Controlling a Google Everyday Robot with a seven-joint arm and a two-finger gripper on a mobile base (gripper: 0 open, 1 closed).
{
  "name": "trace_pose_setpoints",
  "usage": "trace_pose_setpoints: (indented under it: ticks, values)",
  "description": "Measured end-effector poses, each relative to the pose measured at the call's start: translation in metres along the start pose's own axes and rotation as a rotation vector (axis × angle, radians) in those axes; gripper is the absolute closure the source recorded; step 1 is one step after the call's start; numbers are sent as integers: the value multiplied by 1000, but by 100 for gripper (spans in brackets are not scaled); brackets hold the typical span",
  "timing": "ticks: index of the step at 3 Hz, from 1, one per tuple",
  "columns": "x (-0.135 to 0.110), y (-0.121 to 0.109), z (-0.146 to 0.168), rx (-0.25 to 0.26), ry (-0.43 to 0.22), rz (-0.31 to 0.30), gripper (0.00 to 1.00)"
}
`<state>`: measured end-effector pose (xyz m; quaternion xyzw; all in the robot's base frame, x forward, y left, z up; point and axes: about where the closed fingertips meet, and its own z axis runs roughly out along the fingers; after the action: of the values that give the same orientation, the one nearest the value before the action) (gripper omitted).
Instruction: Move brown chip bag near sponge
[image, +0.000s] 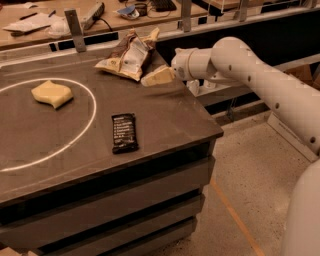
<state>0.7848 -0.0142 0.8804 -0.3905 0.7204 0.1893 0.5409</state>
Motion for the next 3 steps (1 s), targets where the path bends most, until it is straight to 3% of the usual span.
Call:
trace_pose_setpoints:
  ticks: [3]
  values:
    - [-19,-5,84,27,42,33,0]
